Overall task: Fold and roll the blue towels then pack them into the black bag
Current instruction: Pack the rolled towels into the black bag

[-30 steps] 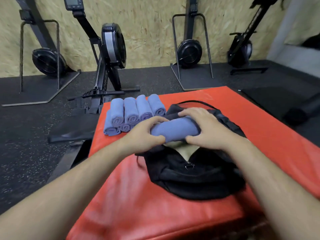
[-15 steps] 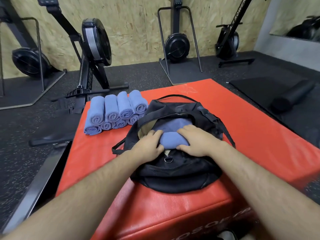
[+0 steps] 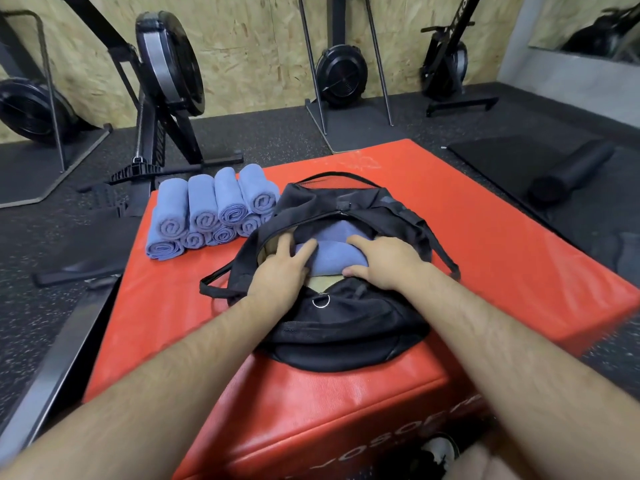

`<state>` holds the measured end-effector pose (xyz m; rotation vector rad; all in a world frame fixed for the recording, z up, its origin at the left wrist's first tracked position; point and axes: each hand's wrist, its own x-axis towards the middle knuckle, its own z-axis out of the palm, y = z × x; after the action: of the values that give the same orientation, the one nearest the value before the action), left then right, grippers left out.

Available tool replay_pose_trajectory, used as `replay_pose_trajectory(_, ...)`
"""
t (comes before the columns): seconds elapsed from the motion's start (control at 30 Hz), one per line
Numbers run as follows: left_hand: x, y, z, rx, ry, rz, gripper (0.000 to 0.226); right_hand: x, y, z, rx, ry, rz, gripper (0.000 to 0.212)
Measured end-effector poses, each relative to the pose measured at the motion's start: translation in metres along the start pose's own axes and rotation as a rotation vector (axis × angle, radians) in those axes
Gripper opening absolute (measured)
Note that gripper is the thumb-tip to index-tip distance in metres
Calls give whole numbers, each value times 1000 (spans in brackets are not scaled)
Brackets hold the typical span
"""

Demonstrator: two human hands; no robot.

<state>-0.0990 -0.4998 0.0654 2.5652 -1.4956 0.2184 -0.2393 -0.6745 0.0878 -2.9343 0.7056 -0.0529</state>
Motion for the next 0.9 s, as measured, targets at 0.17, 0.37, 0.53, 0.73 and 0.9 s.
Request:
replay_pose_trajectory(0.17,-12,2,3,128,89,133,33,-8,-16,3,-192,33,75,60)
replay_pose_trajectory(0.37,-16,2,7,198,183,197,28,-12,-56,17,-432,374,-23,53)
replay_pose_trajectory(0.53,-19,-6,18,103,89,97,46,4,-67,27,-275,378,-50,45)
replay_pose_trajectory(0.73,-16,0,12,27,-41,29,55,12,-69,15,-213,227,52,38)
replay_pose_trajectory(0.9,-26,-2,-18,-221,82,113,24,-10,-81,-15,-83,276,21,32)
